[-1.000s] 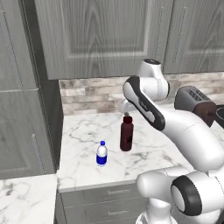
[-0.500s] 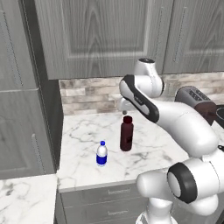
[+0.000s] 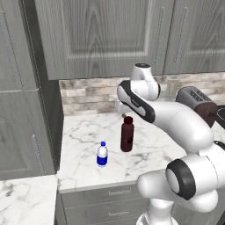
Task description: Place the drinks on the dining counter in a tight cluster.
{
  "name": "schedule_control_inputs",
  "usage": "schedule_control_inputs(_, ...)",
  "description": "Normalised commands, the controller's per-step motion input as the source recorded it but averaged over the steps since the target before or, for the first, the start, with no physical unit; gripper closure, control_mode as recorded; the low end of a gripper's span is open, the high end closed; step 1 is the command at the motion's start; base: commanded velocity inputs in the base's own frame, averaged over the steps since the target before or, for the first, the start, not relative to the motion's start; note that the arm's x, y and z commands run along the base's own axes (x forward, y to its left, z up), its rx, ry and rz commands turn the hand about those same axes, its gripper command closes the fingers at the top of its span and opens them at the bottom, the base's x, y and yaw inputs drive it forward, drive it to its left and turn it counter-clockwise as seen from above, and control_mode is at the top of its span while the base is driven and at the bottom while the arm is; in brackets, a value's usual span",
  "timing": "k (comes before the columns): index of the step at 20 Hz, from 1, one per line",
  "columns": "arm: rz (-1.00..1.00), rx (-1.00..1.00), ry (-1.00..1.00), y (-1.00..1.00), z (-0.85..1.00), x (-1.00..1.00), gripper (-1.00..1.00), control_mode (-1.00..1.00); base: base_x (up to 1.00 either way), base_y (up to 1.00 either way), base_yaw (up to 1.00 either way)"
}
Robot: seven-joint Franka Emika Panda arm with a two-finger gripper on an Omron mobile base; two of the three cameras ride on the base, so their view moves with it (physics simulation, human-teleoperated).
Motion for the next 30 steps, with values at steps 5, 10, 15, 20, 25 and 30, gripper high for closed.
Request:
schedule_control_inputs(5,-0.04,-0.01,0.04,0.0,-0.2,0.1,-1.0,-1.0,0.0,0.0,0.0)
schedule_control_inputs(10,-0.02,0.0,0.04,0.0,-0.15,0.06,-1.0,-1.0,0.0,0.0,0.0)
schedule_control_inputs(15,-0.01,0.0,0.03,0.06,-0.02,0.13,-1.0,-1.0,0.0,0.0,0.0)
schedule_control_inputs(20,-0.02,0.0,0.0,0.05,0.0,0.09,-1.0,-1.0,0.0,0.0,0.0)
schedule_control_inputs(25,-0.01,0.0,0.0,0.0,-0.03,0.01,-1.0,-1.0,0.0,0.0,0.0)
schedule_control_inputs(30,0.0,0.0,0.0,0.0,-0.22,0.0,-1.0,-1.0,0.0,0.0,0.0)
